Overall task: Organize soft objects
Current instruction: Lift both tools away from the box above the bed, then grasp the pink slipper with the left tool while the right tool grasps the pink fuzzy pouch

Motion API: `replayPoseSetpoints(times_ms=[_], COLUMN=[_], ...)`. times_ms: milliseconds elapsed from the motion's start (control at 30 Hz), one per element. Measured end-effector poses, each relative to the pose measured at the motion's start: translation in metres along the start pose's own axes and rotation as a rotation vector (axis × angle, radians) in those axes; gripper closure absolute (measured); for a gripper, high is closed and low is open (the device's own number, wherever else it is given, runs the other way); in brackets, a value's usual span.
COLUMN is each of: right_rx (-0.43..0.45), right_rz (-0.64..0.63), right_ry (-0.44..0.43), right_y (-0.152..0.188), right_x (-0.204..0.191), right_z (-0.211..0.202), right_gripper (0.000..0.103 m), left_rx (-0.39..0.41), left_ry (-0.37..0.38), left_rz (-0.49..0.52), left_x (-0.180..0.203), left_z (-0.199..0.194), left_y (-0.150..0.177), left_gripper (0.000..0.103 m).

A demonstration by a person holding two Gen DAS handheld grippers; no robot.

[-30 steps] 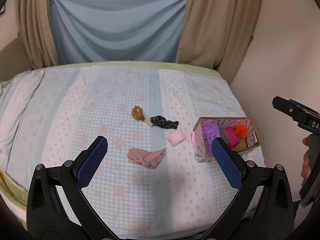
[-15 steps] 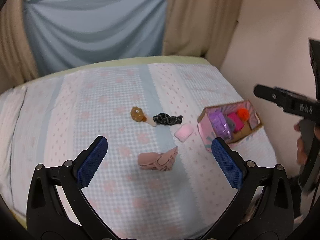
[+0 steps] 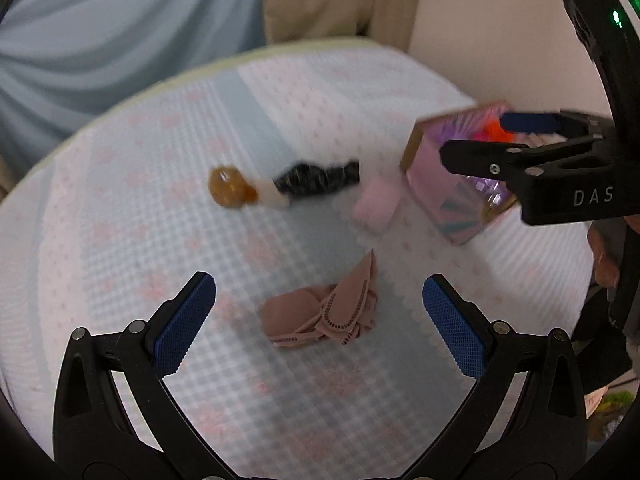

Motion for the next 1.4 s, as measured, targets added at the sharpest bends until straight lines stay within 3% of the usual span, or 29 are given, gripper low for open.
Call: replayPoseSetpoints(times_ms=[300, 500, 667, 800, 900, 1000, 1167, 1400], right_rx=[-0.158, -0.265, -0.355, -0.406, -0.418, -0.408, -0.385, -0.361], right_rz=[-0.197, -0.330, -0.357, -0.356, -0.353, -0.344, -0.334, -0.295], right_ry=[-0.018, -0.019, -0.022, -0.031, -0.027, -0.030, -0.040, -0.042], right_y=[0.036, 0.050, 0.057, 0.062, 0.064, 0.063, 0.061, 0.054], right_x=[-0.003, -0.006, -0.001, 0.001, 0.005, 0.008, 0.007, 0.009], right_z=[0.100, 0.155, 0.186, 0.199, 0.202, 0.201, 0.193, 0.180], right_gripper=[0.001, 0.012, 0.020, 0.031, 0.038, 0.045, 0.066, 0.076], left_rx=[-0.136, -0.188, -0.237, -0.272, -0.263, -0.258, -0.241, -0.203], left_ry=[0.025, 0.015, 0.033, 0.027, 0.016, 0.013, 0.008, -0.022], left_rz=[0.040, 0.095, 0.097, 0.106, 0.136, 0.139, 0.123, 0.106], left_x=[0.016, 0.029, 0.034, 0.036, 0.039, 0.042, 0.039, 0.027], left_z=[0.098, 0.142, 0.165, 0.175, 0.176, 0.175, 0.164, 0.146], left_y=[0.056, 0.073, 0.081, 0.088, 0.086, 0.081, 0.074, 0.059], left_gripper=[0.000, 0.006, 0.012, 0.026, 0.055, 0.072, 0.076, 0.077])
Point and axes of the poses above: each gripper's, at about its wrist camera, not at the fingertips, and z roughly the way its jaws point, x to its right, y to its underside, the point moved 4 cm from there along z, roughly the way its jaws point, and after that the axes turned 9 degrees about x, right-handed, at the moved point
